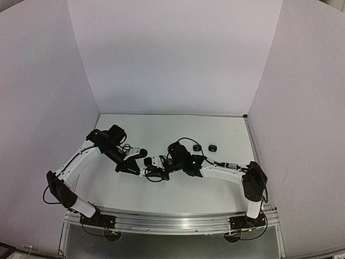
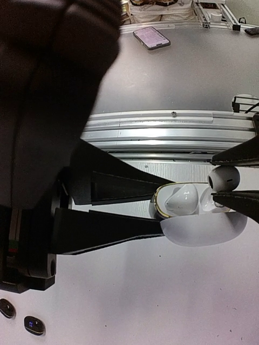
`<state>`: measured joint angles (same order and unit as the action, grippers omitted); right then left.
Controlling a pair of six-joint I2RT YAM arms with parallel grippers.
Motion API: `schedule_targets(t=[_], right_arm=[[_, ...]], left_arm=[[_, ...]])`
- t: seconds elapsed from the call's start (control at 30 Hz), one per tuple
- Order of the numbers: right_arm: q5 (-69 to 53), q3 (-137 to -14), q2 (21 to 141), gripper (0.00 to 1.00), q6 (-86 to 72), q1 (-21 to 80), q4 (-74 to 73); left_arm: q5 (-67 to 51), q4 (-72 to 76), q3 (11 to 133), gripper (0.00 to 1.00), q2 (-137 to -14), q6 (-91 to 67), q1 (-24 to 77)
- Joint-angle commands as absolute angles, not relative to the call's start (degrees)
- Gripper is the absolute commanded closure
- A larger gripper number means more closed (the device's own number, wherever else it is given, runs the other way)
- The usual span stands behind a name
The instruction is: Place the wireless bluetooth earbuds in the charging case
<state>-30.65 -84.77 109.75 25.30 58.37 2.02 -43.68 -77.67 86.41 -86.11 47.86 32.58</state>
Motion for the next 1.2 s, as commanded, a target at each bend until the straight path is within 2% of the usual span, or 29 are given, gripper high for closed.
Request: schedule_targets(t=[0.0, 1.17], right_arm=[[-31.57, -86.96, 109.28, 1.00, 28.65, 59.97, 3.79], [-29.62, -85.52, 109.51, 1.00, 28.32, 59.99, 4.04]], left_arm=[[-40.45, -98.09, 85.95, 1.00, -87.36, 46.39, 32.34], [-40.59, -98.20, 91.73, 1.00, -86.75, 40.26, 32.17]])
